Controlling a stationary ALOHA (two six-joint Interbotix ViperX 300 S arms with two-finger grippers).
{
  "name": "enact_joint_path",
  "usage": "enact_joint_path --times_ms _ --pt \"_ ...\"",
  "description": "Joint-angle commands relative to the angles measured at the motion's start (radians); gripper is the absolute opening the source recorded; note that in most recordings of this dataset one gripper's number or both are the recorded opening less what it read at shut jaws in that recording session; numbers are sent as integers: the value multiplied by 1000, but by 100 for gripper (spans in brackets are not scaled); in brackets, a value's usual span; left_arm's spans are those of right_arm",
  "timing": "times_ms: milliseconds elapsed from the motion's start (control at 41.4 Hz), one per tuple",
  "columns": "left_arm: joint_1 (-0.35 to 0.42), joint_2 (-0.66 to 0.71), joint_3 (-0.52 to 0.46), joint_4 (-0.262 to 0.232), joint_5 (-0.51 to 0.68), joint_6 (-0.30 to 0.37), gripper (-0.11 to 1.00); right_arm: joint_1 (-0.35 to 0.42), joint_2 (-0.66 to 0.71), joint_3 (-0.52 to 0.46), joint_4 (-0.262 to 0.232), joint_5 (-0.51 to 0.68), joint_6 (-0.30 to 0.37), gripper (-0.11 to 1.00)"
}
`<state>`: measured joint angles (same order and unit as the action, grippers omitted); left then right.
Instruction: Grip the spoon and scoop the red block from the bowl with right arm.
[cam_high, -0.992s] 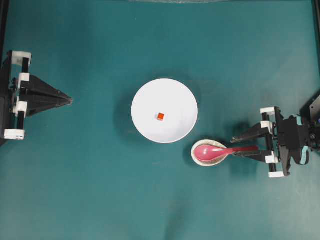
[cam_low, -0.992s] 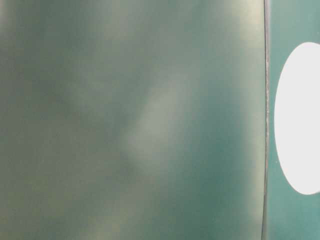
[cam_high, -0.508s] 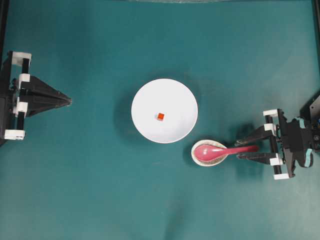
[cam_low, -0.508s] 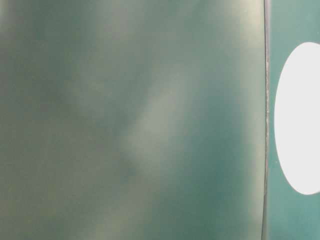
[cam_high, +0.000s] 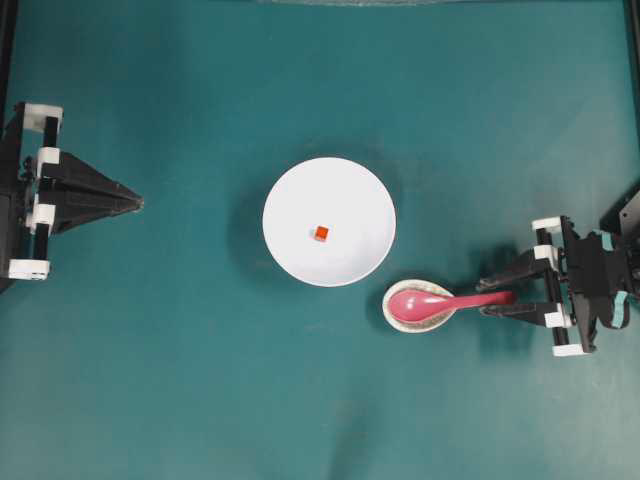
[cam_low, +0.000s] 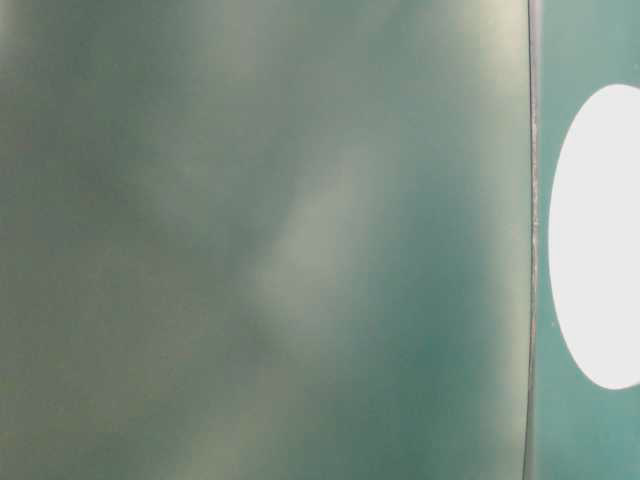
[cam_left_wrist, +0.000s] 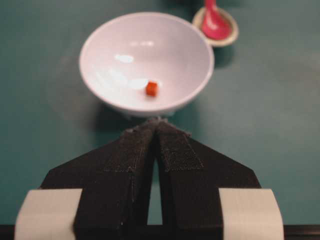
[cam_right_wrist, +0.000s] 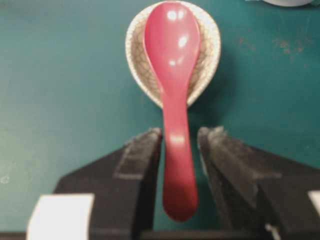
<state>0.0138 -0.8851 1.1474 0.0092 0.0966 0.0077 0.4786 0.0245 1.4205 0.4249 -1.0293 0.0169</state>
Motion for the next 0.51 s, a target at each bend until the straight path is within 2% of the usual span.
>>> enact_joint_path --times_ms 0,484 --pt "2 3 -23 3 -5 -2 0 8 -6 -6 2 -5 2 43" --pt "2 3 -23 3 -5 -2 0 9 -6 -5 0 18 3 43"
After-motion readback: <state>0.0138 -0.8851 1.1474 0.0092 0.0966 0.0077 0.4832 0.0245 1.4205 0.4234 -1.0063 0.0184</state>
